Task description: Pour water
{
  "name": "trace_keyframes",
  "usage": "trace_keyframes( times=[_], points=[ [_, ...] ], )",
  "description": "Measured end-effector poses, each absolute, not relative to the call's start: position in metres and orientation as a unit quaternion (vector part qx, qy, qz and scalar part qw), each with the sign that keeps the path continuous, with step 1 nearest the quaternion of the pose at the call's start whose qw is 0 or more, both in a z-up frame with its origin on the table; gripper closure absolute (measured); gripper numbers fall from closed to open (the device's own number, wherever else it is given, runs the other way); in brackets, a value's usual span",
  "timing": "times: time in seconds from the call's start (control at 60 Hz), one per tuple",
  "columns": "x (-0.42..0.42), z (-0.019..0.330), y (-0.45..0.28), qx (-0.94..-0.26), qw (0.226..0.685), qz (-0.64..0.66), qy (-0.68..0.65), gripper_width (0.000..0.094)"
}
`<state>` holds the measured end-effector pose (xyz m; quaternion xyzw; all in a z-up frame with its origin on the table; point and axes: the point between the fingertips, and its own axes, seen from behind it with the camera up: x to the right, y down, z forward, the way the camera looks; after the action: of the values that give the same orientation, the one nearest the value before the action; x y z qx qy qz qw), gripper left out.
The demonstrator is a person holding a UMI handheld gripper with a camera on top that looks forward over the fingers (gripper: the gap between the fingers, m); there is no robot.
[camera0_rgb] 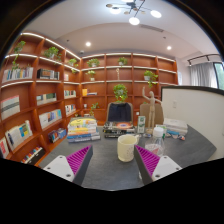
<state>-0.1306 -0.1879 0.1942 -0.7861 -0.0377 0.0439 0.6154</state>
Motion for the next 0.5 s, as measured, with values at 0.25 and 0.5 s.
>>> trace_keyframes(
  times=[0.25,0.5],
  points=[
    [-0.077,0.133,-0.211,-0.789,0.613,0.002,-0.043,0.0064],
    [-0.009,0.11,-0.192,-0.78,0.625,-0.031,-0.007,0.0068]
  ],
)
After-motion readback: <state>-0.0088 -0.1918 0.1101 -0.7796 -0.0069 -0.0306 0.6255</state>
